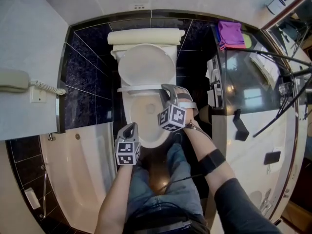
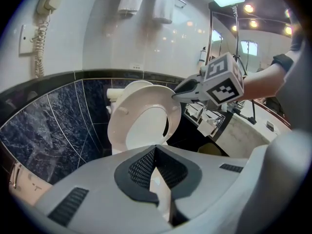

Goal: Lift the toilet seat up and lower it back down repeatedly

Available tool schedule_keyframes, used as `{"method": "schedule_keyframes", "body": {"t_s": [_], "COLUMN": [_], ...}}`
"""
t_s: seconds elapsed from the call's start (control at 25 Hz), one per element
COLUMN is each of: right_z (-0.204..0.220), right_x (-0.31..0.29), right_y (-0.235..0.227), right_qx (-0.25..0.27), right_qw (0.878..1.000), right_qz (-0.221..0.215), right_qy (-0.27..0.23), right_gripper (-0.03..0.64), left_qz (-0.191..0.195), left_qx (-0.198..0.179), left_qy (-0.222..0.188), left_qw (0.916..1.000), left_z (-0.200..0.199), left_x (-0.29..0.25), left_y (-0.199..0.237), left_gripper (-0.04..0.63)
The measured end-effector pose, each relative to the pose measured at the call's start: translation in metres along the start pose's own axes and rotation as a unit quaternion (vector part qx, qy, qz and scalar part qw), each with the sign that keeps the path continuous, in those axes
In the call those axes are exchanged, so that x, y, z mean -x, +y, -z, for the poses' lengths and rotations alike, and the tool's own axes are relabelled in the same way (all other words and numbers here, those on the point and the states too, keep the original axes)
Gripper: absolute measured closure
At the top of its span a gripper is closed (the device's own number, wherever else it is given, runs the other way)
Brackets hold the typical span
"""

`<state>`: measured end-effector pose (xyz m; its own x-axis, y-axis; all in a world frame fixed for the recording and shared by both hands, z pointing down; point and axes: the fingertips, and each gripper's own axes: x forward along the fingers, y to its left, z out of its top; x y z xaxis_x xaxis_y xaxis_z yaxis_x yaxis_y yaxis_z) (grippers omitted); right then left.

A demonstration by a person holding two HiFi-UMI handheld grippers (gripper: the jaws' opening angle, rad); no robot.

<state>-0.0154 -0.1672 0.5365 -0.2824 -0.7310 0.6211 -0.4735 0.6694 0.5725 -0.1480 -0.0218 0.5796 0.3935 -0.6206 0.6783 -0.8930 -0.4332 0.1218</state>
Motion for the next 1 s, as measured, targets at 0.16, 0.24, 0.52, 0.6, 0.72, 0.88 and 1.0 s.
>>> {"method": "schedule_keyframes", "body": {"t_s": [0.16,0.24,0.52,0.6,0.72,0.88,1.0], "right_z": [0.008,0.012,0.028,0.033,0.04,0.05,0.057], "right_x": [0.023,0.033,0.058,0.063,0.069,0.076,0.078], "right_y": [0.037,0.055,0.114,0.129,0.148,0.172,0.188], "right_qx": [0.012,0.016,0.031,0.036,0.043,0.044,0.044], "right_qw": [1.0,1.0,0.999,0.999,0.998,0.998,0.998], "right_qz": [0.003,0.004,0.01,0.009,0.005,0.003,-0.001], "right_qy": [0.005,0.01,0.033,0.037,0.043,0.051,0.055], "right_gripper": [0.538,0.538,0.538,0.538,0.538,0.535,0.535], "left_qz": [0.008,0.015,0.04,0.045,0.034,0.039,0.036], "left_qx": [0.0,0.001,0.002,0.003,-0.005,-0.007,-0.016], "left_qy": [0.0,-0.002,-0.001,0.0,-0.011,-0.009,-0.009], "left_qw": [1.0,0.9999,0.9992,0.999,0.9993,0.9992,0.9992], "left_z": [0.011,0.015,0.028,0.033,0.044,0.057,0.078], "left_x": [-0.008,-0.011,-0.016,-0.016,-0.019,-0.017,-0.018], "left_y": [0.001,-0.001,-0.006,-0.008,-0.002,-0.007,-0.006], "left_gripper": [0.594,0.594,0.595,0.594,0.594,0.595,0.595]}}
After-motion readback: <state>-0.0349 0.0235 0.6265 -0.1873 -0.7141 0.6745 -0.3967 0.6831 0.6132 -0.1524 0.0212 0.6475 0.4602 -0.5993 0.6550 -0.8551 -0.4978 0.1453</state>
